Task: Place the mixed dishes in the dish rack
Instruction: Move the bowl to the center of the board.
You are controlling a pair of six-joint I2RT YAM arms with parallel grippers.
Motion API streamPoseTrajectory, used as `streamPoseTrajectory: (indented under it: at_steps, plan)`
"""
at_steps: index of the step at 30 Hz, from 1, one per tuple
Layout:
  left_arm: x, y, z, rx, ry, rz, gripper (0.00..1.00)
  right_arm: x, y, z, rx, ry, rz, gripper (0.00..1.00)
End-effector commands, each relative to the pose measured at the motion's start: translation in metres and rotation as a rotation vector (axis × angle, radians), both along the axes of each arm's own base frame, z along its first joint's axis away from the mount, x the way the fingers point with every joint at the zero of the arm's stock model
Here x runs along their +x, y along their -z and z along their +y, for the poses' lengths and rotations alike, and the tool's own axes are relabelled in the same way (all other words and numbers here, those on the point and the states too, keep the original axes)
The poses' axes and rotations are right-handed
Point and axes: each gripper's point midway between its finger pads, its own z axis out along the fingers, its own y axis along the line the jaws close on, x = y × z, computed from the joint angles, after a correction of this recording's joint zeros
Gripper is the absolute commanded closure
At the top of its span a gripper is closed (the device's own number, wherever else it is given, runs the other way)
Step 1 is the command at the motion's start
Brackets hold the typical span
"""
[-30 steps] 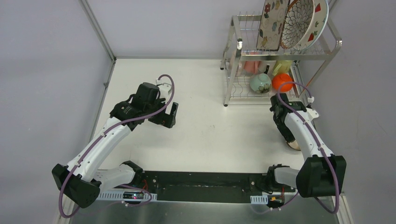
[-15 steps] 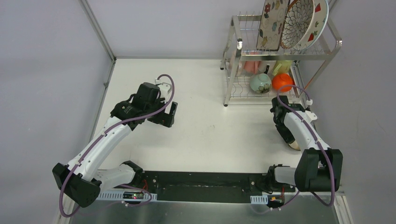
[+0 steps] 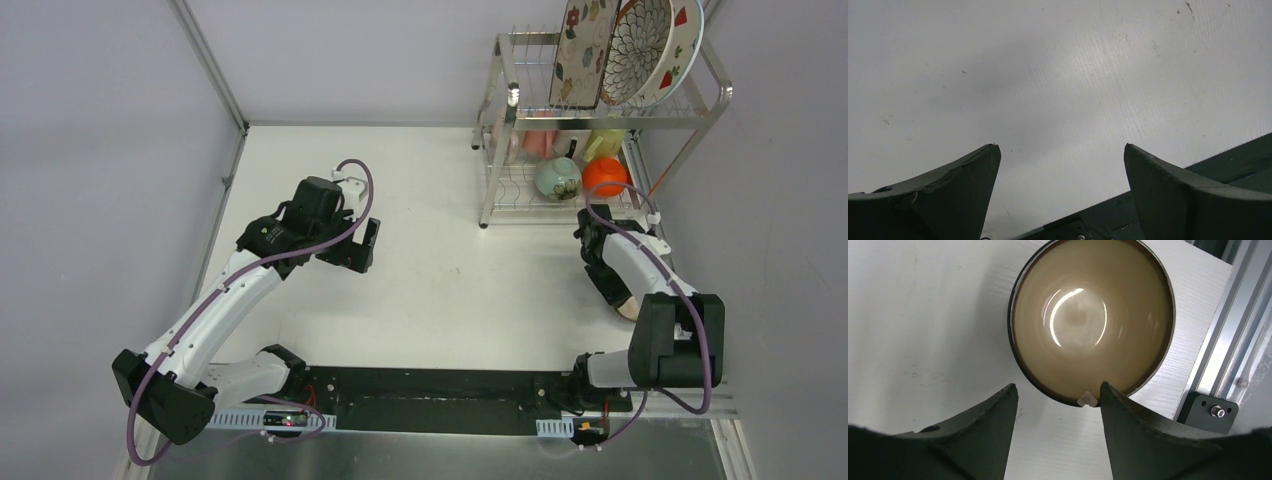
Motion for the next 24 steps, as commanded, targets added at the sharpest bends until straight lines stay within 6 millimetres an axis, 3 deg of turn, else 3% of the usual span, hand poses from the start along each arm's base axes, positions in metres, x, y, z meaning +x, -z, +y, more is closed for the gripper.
streamPoseTrajectory:
  at_steps: [1, 5, 12, 17, 24]
  plan:
    - [0.005, -0.002, 0.001, 0.011, -0.005, -0.017, 0.01, 0.006, 0.011, -0.002, -0.001, -0.006, 0.007, 0.37]
    - [0.008, 0.004, 0.002, 0.028, -0.009, 0.0, 0.01, 0.008, 0.012, -0.003, -0.005, -0.029, 0.016, 0.44]
    - [0.013, 0.007, 0.009, 0.062, -0.048, -0.008, 0.01, 0.01, 0.007, -0.001, 0.003, -0.06, -0.005, 0.7]
    - [0.018, 0.009, 0.015, 0.1, -0.083, -0.007, 0.01, 0.023, 0.005, 0.014, 0.086, -0.185, -0.077, 0.97]
    - [0.022, 0.006, 0.029, 0.133, -0.15, -0.037, 0.01, 0.032, -0.001, 0.046, 0.247, -0.313, -0.216, 1.0]
